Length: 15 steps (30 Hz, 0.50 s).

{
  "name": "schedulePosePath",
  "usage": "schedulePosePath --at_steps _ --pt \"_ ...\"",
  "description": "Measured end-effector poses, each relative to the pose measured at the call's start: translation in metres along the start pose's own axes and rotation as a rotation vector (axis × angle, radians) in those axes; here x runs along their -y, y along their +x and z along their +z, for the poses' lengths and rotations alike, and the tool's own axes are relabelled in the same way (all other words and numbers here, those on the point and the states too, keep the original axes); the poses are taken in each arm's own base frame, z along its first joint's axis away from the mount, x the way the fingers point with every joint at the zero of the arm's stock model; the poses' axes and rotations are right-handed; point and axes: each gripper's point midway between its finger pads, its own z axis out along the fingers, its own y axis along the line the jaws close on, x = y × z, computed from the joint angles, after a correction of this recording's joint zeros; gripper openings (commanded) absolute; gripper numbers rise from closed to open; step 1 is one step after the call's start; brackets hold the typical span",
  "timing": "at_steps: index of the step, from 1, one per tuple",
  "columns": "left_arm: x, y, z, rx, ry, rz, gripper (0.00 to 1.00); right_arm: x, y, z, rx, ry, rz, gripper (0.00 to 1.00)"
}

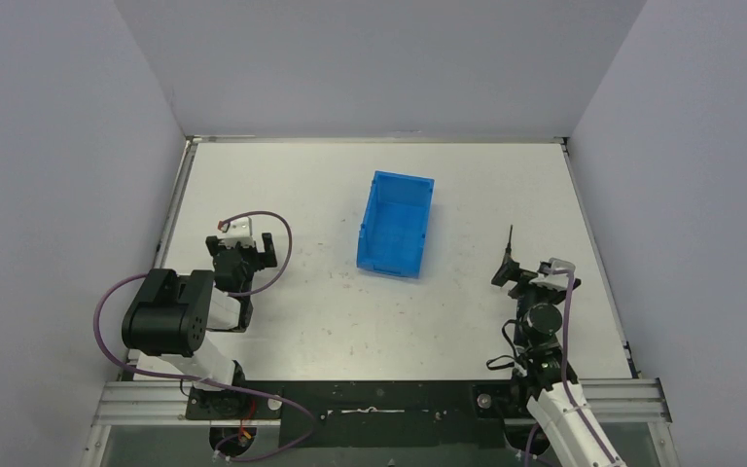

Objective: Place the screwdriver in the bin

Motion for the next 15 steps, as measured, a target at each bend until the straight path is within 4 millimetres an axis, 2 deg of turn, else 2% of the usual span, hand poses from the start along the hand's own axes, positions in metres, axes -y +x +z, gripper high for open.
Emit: schedulePosePath --at_steps 8,15 --pt "0.0 0.0 0.0 0.0 0.0 0.0 0.97 -0.002 -0.001 0.003 -0.035 0.004 -0.009 1.0" --pt "0.0 0.0 0.0 0.0 0.0 0.0 0.97 -0.021 -0.037 0.024 -0.129 -0.012 -0.024 1.0"
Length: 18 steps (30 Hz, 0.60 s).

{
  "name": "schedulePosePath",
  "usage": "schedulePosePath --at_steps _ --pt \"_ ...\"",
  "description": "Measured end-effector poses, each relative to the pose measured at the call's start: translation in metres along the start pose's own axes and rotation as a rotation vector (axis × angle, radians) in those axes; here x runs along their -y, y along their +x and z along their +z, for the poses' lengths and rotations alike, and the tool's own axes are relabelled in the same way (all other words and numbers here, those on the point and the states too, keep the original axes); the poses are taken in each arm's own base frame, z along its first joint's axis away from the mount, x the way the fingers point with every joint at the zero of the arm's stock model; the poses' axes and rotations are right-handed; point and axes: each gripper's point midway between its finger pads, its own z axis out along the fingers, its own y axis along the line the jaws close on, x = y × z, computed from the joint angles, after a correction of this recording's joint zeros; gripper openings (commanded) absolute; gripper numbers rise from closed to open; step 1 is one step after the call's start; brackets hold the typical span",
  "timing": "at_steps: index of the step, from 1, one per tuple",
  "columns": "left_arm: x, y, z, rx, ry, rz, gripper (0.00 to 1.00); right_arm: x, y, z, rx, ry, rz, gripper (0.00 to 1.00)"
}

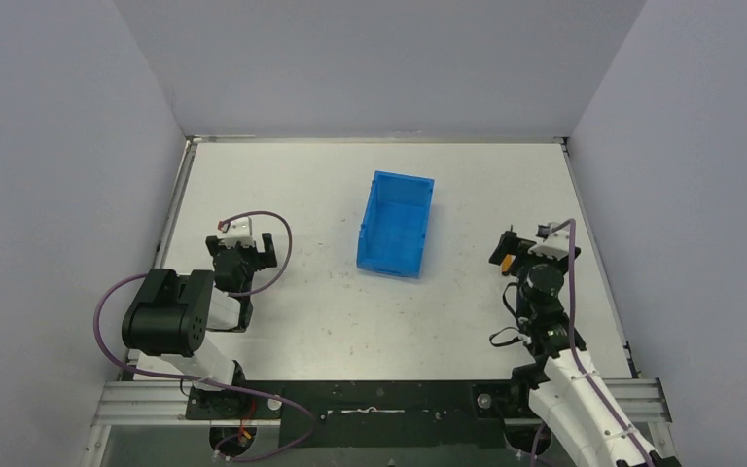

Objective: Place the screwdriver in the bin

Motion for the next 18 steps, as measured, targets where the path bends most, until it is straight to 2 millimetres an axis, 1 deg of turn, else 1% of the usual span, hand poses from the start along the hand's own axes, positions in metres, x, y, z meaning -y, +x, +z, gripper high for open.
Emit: schedulePosePath --at_steps 4,5,7,10,14,16,18 --pt "0.0 0.0 0.0 0.0 0.0 0.0 0.97 -0.012 -0.016 0.016 -0.088 -0.002 -0.033 1.0" --pt "0.0 0.0 0.0 0.0 0.0 0.0 0.97 -0.015 -0.015 0.021 -0.122 0.001 -0.045 1.0" --pt "0.0 0.0 0.0 0.0 0.0 0.0 0.97 -0.017 -0.007 0.031 -0.204 0.011 -0.075 1.0" --pt "0.0 0.0 0.0 0.0 0.0 0.0 0.97 -0.017 0.016 0.044 -0.335 0.017 -0.115 1.0" --pt "0.0 0.0 0.0 0.0 0.0 0.0 0.97 -0.005 0.064 0.056 -0.532 0.018 -0.14 0.99" --pt "0.0 0.0 0.0 0.0 0.0 0.0 0.97 0.001 0.088 0.056 -0.615 0.018 -0.153 0.95" --pt "0.0 0.0 0.0 0.0 0.0 0.0 0.97 0.005 0.115 0.055 -0.709 0.013 -0.169 0.87"
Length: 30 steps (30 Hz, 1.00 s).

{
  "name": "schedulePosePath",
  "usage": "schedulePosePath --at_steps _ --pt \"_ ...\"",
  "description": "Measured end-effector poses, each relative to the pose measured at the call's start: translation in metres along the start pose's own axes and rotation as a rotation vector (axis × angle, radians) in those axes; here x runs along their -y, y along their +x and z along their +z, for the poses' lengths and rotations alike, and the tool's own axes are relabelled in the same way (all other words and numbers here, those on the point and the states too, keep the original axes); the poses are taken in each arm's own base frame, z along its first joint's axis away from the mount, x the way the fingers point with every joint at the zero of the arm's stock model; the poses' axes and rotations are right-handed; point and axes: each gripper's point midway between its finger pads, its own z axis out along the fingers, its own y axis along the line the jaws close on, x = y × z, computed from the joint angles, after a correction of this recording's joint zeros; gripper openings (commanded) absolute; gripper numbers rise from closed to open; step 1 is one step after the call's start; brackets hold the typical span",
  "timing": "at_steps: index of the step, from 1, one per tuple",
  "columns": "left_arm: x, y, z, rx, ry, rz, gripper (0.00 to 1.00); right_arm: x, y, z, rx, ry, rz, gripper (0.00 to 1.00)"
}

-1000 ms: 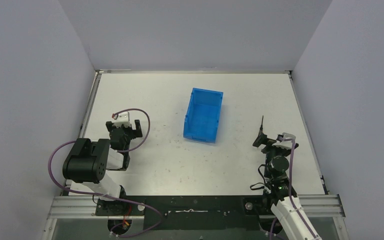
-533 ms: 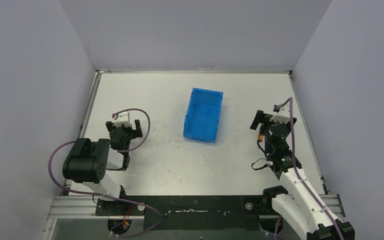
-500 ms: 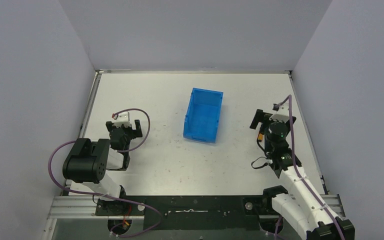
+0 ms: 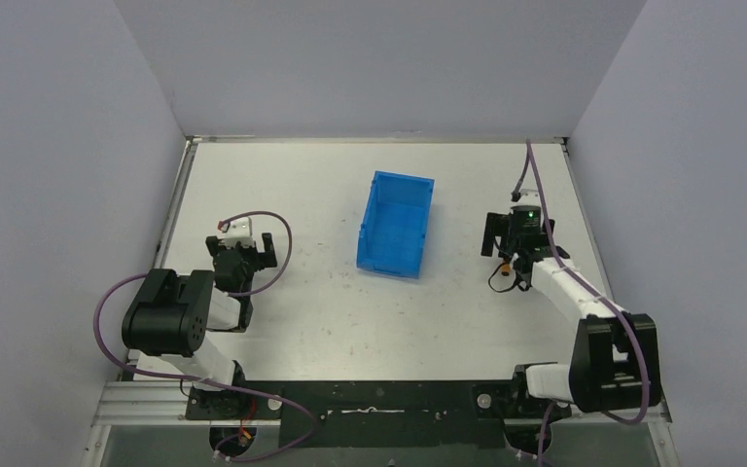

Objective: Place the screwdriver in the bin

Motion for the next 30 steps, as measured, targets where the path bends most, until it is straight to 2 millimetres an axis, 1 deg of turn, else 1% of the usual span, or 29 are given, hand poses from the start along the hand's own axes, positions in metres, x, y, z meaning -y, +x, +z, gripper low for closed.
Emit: schedulePosePath --at_steps 3,4,5,7,8,9,15,17,18,20,22,23,25,26,27,30 --pt "0.0 0.0 0.0 0.0 0.0 0.0 0.97 -0.001 0.024 0.019 -0.103 -0.013 -0.014 0.71" --pt "0.0 0.0 0.0 0.0 0.0 0.0 0.97 -0.004 0.029 0.025 -0.121 -0.028 -0.002 0.64" --pt "0.0 0.0 0.0 0.0 0.0 0.0 0.97 -0.005 0.025 0.027 -0.117 -0.034 0.0 0.55" --pt "0.0 0.0 0.0 0.0 0.0 0.0 0.97 -0.008 0.021 0.032 -0.113 -0.051 0.004 0.28" --pt "0.0 0.0 0.0 0.0 0.0 0.0 0.97 -0.008 0.02 0.033 -0.11 -0.051 0.007 0.11" --pt "0.0 0.0 0.0 0.0 0.0 0.0 0.97 -0.008 0.02 0.034 -0.109 -0.056 0.007 0.0" --pt "0.0 0.0 0.0 0.0 0.0 0.0 0.97 -0.008 0.021 0.029 -0.12 -0.059 0.007 0.0" --pt "0.0 0.0 0.0 0.0 0.0 0.0 0.97 -0.006 0.022 0.021 -0.129 -0.059 0.003 0.0" --pt "0.0 0.0 0.0 0.0 0.0 0.0 0.97 -0.006 0.019 0.014 -0.126 -0.06 0.002 0.0" --pt "0.0 0.0 0.0 0.0 0.0 0.0 0.97 -0.005 0.006 -0.004 -0.093 -0.064 0.002 0.0" --pt "0.0 0.0 0.0 0.0 0.0 0.0 0.97 -0.004 -0.024 -0.028 -0.014 -0.058 0.009 0.0" --pt "0.0 0.0 0.0 0.0 0.0 0.0 0.97 -0.003 -0.046 -0.044 0.047 -0.052 0.016 0.0" --pt "0.0 0.0 0.0 0.0 0.0 0.0 0.97 -0.012 -0.082 -0.073 0.156 -0.067 0.015 0.0" --pt "0.0 0.0 0.0 0.0 0.0 0.0 0.97 -0.018 -0.097 -0.087 0.204 -0.079 0.017 0.0" --pt "0.0 0.0 0.0 0.0 0.0 0.0 0.97 -0.027 -0.117 -0.109 0.271 -0.103 0.023 0.0" --pt "0.0 0.0 0.0 0.0 0.0 0.0 0.97 -0.057 -0.152 -0.157 0.403 -0.195 0.036 0.0"
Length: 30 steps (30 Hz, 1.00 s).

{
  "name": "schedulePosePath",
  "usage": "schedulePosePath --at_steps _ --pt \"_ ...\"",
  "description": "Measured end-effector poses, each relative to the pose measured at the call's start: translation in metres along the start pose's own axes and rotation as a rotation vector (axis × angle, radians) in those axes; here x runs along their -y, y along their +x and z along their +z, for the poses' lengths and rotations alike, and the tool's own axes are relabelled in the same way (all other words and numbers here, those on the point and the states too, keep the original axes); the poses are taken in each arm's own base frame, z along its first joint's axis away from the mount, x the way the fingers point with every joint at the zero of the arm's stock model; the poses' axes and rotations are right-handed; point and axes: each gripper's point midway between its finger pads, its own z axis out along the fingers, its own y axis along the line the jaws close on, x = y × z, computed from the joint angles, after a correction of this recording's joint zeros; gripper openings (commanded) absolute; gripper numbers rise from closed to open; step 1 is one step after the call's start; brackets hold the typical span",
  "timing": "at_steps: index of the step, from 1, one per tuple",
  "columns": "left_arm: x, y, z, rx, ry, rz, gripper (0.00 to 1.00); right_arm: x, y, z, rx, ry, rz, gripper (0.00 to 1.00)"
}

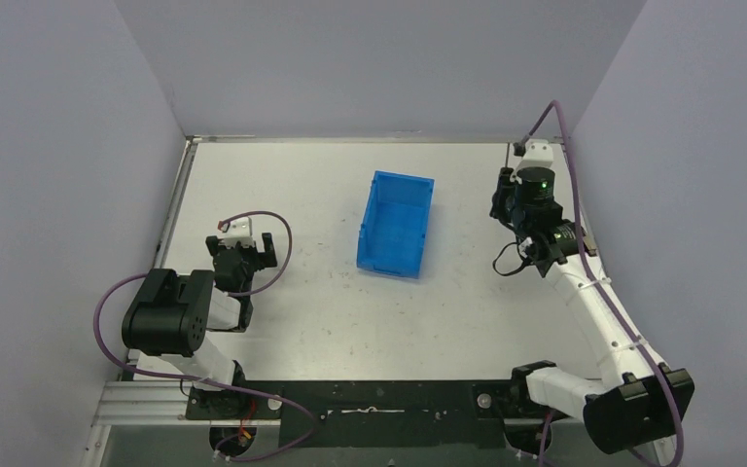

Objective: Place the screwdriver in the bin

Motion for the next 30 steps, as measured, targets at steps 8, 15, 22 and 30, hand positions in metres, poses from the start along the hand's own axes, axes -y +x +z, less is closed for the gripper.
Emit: schedulePosePath --at_steps 8,15,22,30 --pt "0.0 0.0 0.0 0.0 0.0 0.0 0.97 -0.119 -0.018 -0.02 0.071 -0.238 -0.037 0.0" --pt "0.0 0.0 0.0 0.0 0.0 0.0 0.97 -0.16 0.073 0.045 -0.166 -0.239 -0.131 0.0" --pt "0.0 0.0 0.0 0.0 0.0 0.0 0.97 -0.174 0.146 0.082 -0.334 -0.229 -0.186 0.0" --pt "0.0 0.0 0.0 0.0 0.0 0.0 0.97 -0.182 0.19 0.109 -0.416 -0.214 -0.234 0.04"
